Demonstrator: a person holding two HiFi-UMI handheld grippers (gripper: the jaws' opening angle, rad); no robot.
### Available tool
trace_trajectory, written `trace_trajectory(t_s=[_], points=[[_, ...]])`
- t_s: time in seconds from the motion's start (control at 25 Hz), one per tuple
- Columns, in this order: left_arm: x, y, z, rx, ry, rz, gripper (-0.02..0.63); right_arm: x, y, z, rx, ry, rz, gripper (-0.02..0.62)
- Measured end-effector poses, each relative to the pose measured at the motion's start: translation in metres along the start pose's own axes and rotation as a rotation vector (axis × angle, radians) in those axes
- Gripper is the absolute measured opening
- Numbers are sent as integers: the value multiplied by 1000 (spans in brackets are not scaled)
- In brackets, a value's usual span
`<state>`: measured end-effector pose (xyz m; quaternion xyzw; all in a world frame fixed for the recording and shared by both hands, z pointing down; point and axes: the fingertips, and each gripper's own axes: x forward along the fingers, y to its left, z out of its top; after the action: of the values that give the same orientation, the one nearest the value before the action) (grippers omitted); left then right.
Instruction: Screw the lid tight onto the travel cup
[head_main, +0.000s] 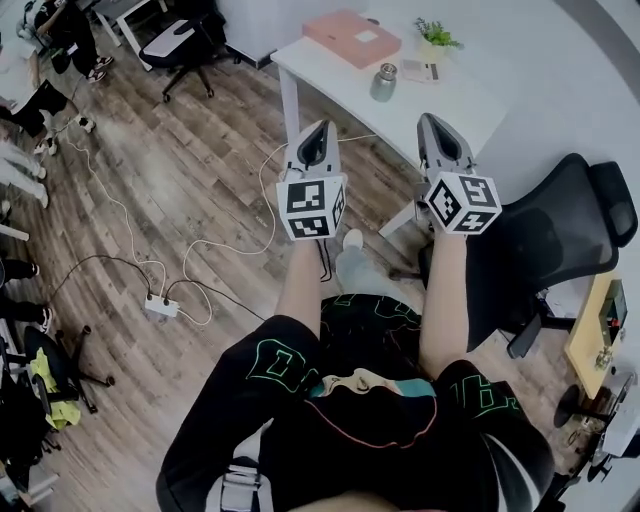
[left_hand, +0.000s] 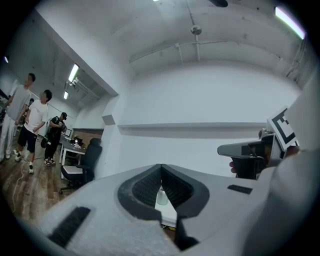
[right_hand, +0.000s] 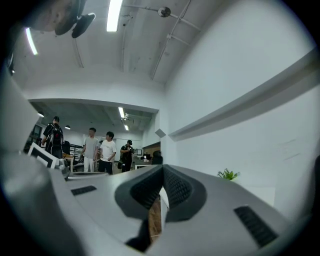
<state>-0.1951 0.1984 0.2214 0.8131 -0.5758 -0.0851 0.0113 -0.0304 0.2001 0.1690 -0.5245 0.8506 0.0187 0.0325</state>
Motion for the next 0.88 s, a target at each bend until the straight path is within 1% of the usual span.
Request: trace_trajectory(t_s=[0.12, 0.32, 0.52, 0.68, 0.88], points=[[18, 3, -7, 11, 15, -4, 6, 21, -9, -8, 16, 7, 18, 5], [57, 6, -31, 15, 61, -6, 8, 58, -33, -27, 60, 22, 47, 6], [116, 0, -52, 14, 121, -22, 8, 110, -74, -28, 111, 23, 57, 5], [166, -6, -68, 24, 172, -33, 8, 151, -111, -39, 143, 45, 72, 5], [217, -5, -94, 54, 256, -50, 8, 192, -146, -58, 129, 87, 132, 5]])
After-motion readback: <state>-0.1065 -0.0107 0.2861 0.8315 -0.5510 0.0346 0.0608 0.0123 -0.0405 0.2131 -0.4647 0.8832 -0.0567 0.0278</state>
